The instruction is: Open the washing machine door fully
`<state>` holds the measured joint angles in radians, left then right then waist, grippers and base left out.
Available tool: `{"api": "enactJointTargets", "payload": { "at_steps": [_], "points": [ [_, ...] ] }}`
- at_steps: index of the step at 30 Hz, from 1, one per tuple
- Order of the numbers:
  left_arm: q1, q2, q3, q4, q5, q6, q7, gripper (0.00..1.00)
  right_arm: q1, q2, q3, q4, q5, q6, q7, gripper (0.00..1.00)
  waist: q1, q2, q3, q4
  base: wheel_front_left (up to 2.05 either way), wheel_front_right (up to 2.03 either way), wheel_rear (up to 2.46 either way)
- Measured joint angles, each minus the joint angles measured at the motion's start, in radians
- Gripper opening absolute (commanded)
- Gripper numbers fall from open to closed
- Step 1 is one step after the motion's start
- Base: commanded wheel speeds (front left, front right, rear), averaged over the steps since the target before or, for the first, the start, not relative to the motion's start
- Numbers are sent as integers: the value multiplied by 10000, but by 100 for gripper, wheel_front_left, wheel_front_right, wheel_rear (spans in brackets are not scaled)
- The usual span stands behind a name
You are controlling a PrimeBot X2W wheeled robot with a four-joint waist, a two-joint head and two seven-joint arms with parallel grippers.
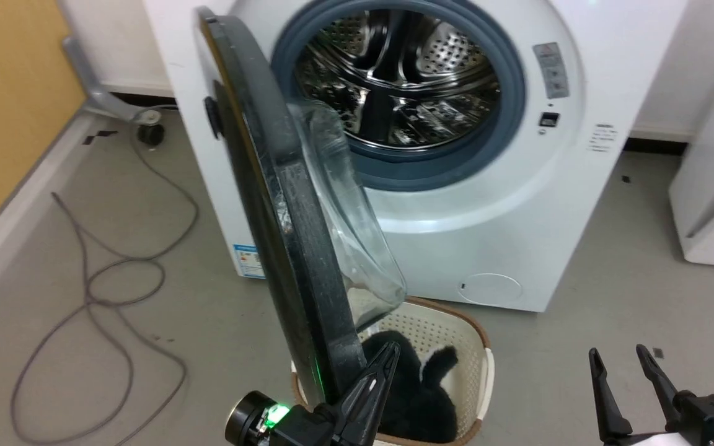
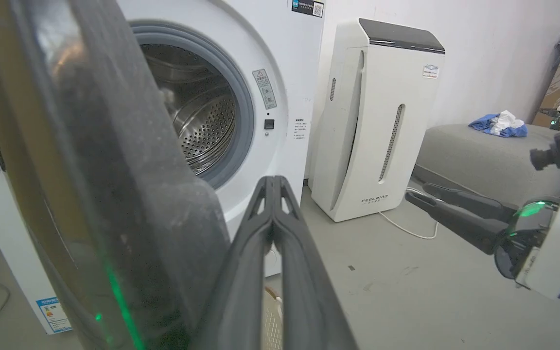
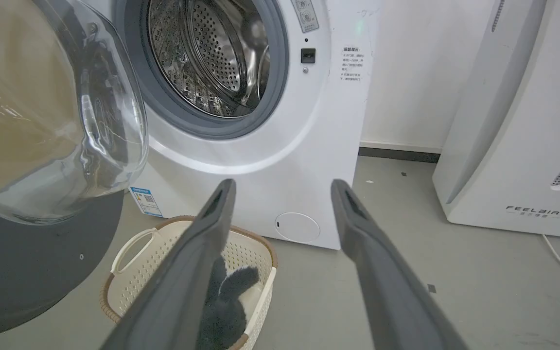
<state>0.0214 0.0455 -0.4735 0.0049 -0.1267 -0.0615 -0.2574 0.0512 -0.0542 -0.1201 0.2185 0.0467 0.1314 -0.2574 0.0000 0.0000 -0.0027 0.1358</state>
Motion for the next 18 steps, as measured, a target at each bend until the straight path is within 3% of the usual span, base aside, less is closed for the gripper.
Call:
{"api": "enactJointTargets", "payload": {
  "at_steps": [18],
  "points": [
    [208,-6,477,-109,140,-94,-2,0,10,6,111,86,240,0,0,100,0,0,-20,1772,0,0,0]
  ]
}}
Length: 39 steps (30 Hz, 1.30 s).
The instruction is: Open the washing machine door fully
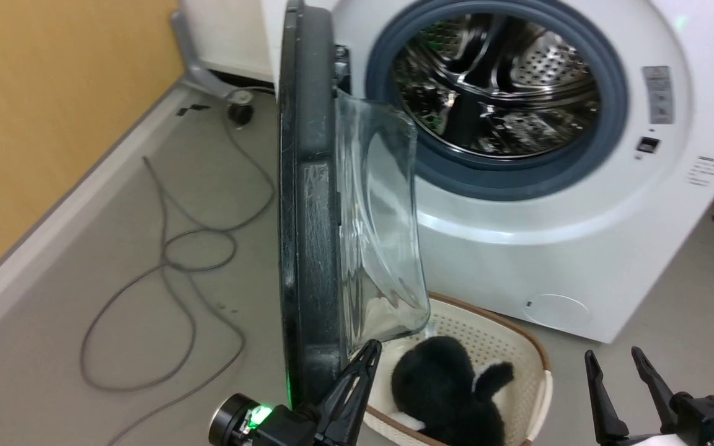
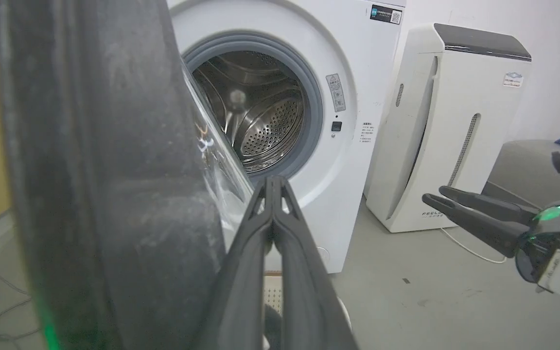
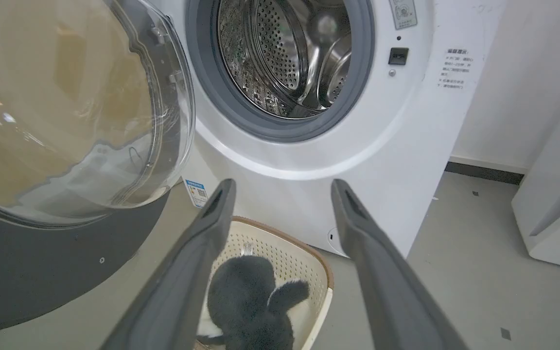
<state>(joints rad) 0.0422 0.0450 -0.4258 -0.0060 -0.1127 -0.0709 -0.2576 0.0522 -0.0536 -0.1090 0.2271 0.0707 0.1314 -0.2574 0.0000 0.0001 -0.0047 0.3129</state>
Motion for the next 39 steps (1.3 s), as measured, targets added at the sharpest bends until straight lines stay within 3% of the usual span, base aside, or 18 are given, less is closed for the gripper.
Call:
{"api": "enactJointTargets", "payload": {
  "at_steps": [17,39],
  "points": [
    [184,58,1513,105,21,161,0,0,-2,4,-40,40,-4,0,0,100,0,0,177,1166,0,0,0],
    [-1322,313,5553,1287,-658,414,2,0,-494,4,-165,-109,-554,0,0,100,0,0,1453,948,0,0,0]
  ]
}}
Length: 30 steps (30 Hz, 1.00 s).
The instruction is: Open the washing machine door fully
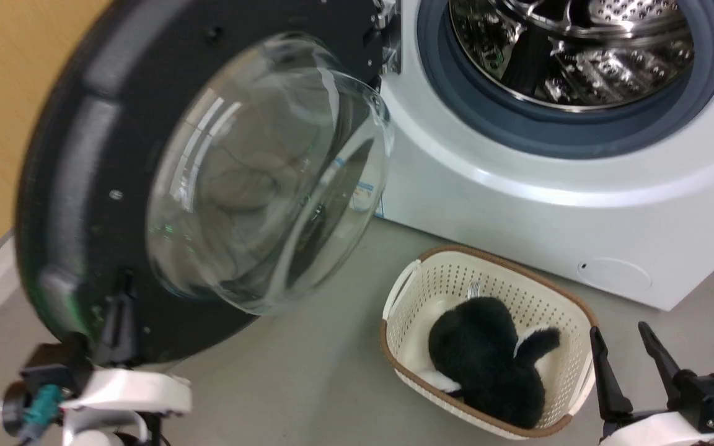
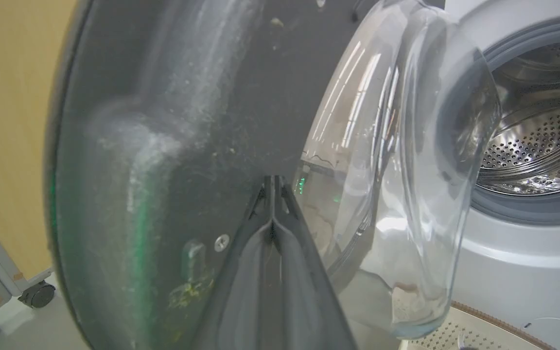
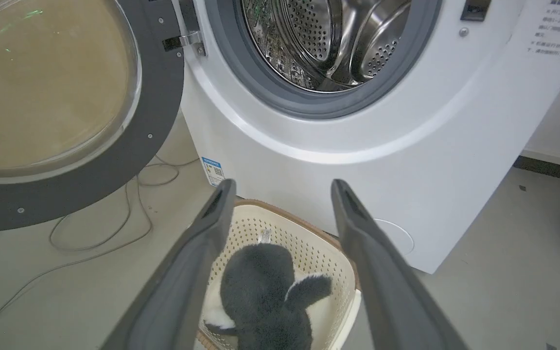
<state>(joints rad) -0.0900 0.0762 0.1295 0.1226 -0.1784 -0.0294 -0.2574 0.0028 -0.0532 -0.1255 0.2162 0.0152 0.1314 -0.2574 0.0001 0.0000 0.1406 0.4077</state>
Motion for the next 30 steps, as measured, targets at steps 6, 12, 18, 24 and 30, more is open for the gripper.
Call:
{"api": "enactJointTargets", "payload": {
  "at_steps": [6,12,18,24,30],
  "points": [
    [-770,169,1011,384,-61,-132,0,0,-286,0,6,-54,-176,0,0,100,0,0,445,-52,0,0,0],
    [-1650,437,1910,924,-82,-272,-2,0,-757,2,46,-82,-424,0,0,100,0,0,930,-197,0,0,0],
    [-2451,757,2752,1847,-138,-443,0,0,-970,2,-13,-105,-556,0,0,100,0,0,1411,-434,0,0,0],
    [-3191,1181,3185,2840,-159,-633,0,0,-1186,2,-33,-123,-685,0,0,100,0,0,1792,-670,0,0,0],
    [-3920,1728,3682,3666,-123,-742,0,0,-1355,2,-29,-151,-723,0,0,100,0,0,2028,-844,0,0,0]
  ]
}}
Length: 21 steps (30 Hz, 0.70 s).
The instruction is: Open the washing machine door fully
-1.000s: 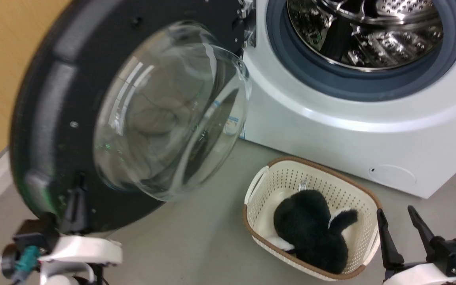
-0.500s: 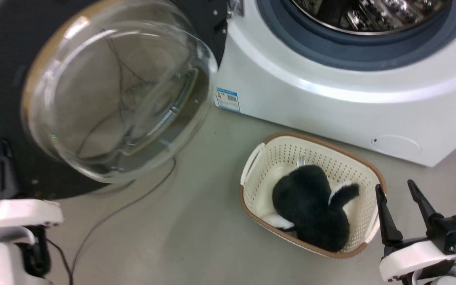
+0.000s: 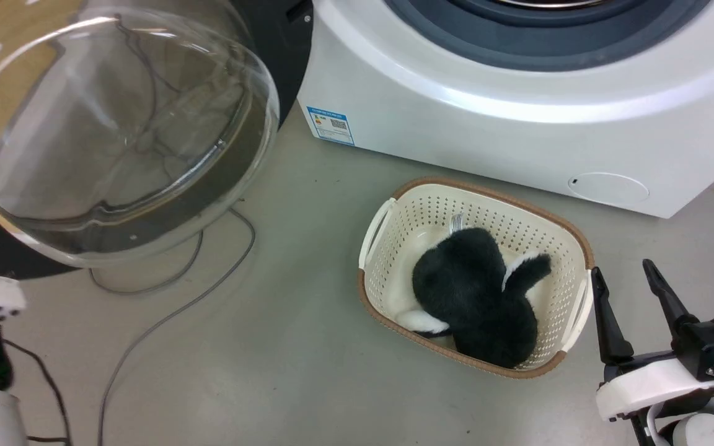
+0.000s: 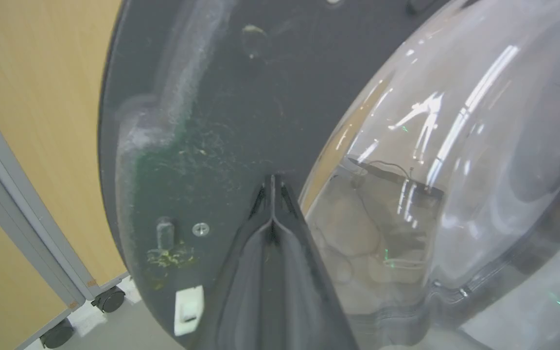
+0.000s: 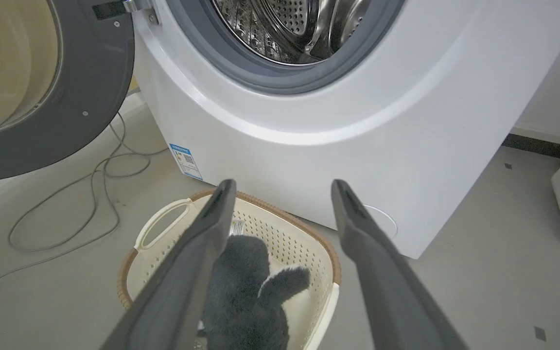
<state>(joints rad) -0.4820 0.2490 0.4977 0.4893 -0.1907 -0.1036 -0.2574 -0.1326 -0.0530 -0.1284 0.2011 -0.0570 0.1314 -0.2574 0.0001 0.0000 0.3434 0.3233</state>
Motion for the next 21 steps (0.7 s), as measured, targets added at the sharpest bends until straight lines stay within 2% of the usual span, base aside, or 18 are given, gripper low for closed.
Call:
{"api": "enactJointTargets", "payload": {
  "at_steps": [10,21],
  "points": [
    [-586,610,435,926,343,-42,-2,0,-18,0,-19,-46,-58,0,0,100,0,0,157,-114,0,0,0],
    [-585,460,299,836,826,-138,0,0,-26,0,35,98,111,0,0,100,0,0,-470,-134,0,0,0]
  ]
}}
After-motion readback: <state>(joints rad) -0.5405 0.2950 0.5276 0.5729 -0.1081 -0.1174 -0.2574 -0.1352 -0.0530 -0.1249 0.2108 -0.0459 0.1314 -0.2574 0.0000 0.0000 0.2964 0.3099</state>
